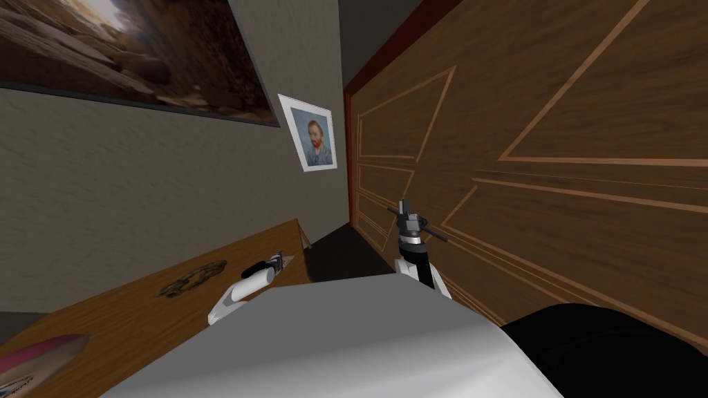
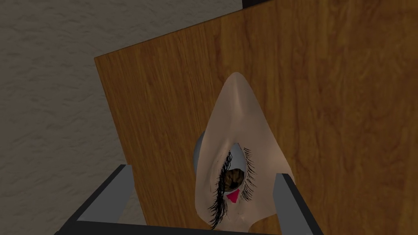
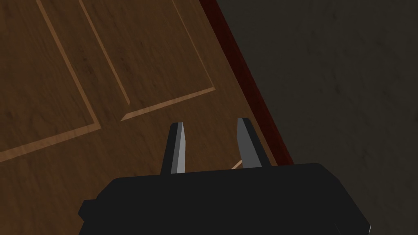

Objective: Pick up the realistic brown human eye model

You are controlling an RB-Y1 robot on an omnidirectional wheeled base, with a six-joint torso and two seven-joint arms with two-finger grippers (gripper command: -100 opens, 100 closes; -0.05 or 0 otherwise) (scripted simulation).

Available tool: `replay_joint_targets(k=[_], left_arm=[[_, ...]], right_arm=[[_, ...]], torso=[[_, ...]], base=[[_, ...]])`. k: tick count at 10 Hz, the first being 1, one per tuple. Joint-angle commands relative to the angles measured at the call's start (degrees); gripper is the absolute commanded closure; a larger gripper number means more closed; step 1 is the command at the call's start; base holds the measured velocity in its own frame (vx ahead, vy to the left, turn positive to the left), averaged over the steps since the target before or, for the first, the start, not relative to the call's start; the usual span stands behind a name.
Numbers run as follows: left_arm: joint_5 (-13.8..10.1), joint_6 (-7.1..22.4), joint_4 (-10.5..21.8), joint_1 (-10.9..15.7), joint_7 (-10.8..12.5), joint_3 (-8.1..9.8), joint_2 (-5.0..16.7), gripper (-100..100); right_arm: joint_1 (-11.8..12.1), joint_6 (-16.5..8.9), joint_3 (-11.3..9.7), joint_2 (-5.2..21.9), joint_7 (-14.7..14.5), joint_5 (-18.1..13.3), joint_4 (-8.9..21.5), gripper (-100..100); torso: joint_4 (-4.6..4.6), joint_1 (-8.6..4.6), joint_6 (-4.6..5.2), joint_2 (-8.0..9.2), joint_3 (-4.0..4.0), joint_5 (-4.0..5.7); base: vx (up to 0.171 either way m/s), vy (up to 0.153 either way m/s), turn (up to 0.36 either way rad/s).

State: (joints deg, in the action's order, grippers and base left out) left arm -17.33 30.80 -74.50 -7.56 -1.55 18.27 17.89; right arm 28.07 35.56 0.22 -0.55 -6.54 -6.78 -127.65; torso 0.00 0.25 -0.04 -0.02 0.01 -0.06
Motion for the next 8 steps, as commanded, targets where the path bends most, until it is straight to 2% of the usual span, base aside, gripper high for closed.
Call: replay_joint_targets(k=[1,2,6,7,8], left_arm=[[0.0,0.0,0.0,0.0,0.0,0.0,0.0,0],[0.4,-1.2,2.0,0.7,0.3,0.43,-0.1,-100],[1.3,-3.9,6.5,2.2,0.9,1.45,-0.2,-100],[1.1,-3.3,5.7,2.0,0.7,1.26,-0.1,-100],[1.1,-3.5,5.9,2.0,0.8,1.29,-0.1,100]], right_arm=[[0.0,0.0,0.0,0.0,0.0,0.0,0.0,0],[0.0,0.0,0.0,0.0,0.0,0.0,0.0,0],[0.0,0.0,0.0,0.0,0.0,0.0,0.0,0],[0.0,0.0,0.0,0.0,0.0,0.0,0.0,0],[0.0,0.0,0.0,0.0,0.0,0.0,0.0,0]], torso=[[0.0,0.0,0.0,0.0,0.0,0.0],[0.01,-0.17,0.0,0.03,-0.02,0.04],[0.01,-0.17,0.01,0.06,-0.03,0.05],[0.02,-0.15,0.02,0.05,-0.03,0.05],[0.01,-0.2,-0.01,0.05,-0.03,0.05]], base=[[0.002,0.011,0.0],[0.001,0.015,-0.099],[-0.004,0.025,-0.095],[-0.001,0.016,-0.025],[0.0,0.0,0.0]])
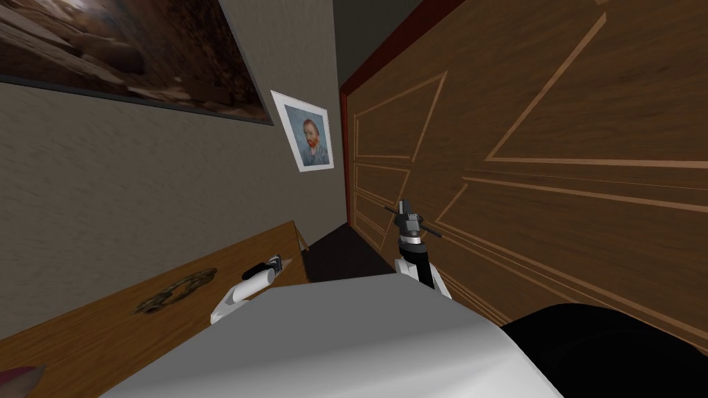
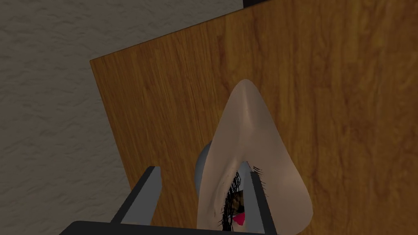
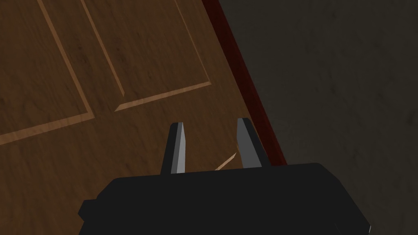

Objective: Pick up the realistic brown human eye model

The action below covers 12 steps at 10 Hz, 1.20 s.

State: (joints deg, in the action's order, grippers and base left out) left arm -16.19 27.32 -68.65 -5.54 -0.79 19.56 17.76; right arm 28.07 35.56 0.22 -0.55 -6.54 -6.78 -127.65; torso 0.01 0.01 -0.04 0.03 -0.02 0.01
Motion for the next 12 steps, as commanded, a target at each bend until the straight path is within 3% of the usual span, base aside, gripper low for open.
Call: replay_joint_targets(k=[1,4,5,6,9,11,12], left_arm=[[0.0,0.0,0.0,0.0,0.0,0.0,0.0,100],[0.0,0.0,0.0,0.0,0.0,-0.01,0.0,100],[0.0,0.0,0.0,0.0,0.0,-0.02,0.0,0],[-0.3,1.1,-1.9,-0.7,-0.2,-0.42,0.0,100],[-1.0,3.1,-5.2,-1.8,-0.7,-1.14,0.1,100],[-0.9,3.1,-5.2,-1.7,-0.7,-1.14,0.1,100],[-1.0,3.3,-5.3,-1.8,-0.7,-1.17,0.1,0]], right_arm=[[0.0,0.0,0.0,0.0,0.0,0.0,0.0,0],[0.0,0.0,0.0,0.0,0.0,0.0,0.0,0],[0.0,0.0,0.0,0.0,0.0,0.0,0.0,0],[0.0,0.0,0.0,0.0,0.0,0.0,0.0,0],[0.0,0.0,0.0,0.0,0.0,0.0,0.0,0],[0.0,0.0,0.0,0.0,0.0,0.0,0.0,0],[0.0,0.0,0.0,0.0,0.0,0.0,0.0,0]], torso=[[0.0,0.0,0.0,0.0,0.0,0.0],[0.0,-0.04,-0.02,0.01,-0.01,0.01],[0.01,-0.05,-0.02,0.03,-0.02,0.02],[0.02,-0.06,-0.02,0.04,-0.03,0.02],[0.04,-0.2,-0.05,0.08,-0.06,0.08],[0.05,-0.21,-0.02,0.09,-0.07,0.08],[0.05,-0.16,-0.01,0.09,-0.07,0.08]], base=[[0.0,0.0,0.0],[0.0,0.0,0.0],[0.0,0.0,0.0],[0.002,-0.02,0.125],[0.004,-0.027,0.108],[-0.001,-0.017,0.036],[0.0,0.0,0.0]])
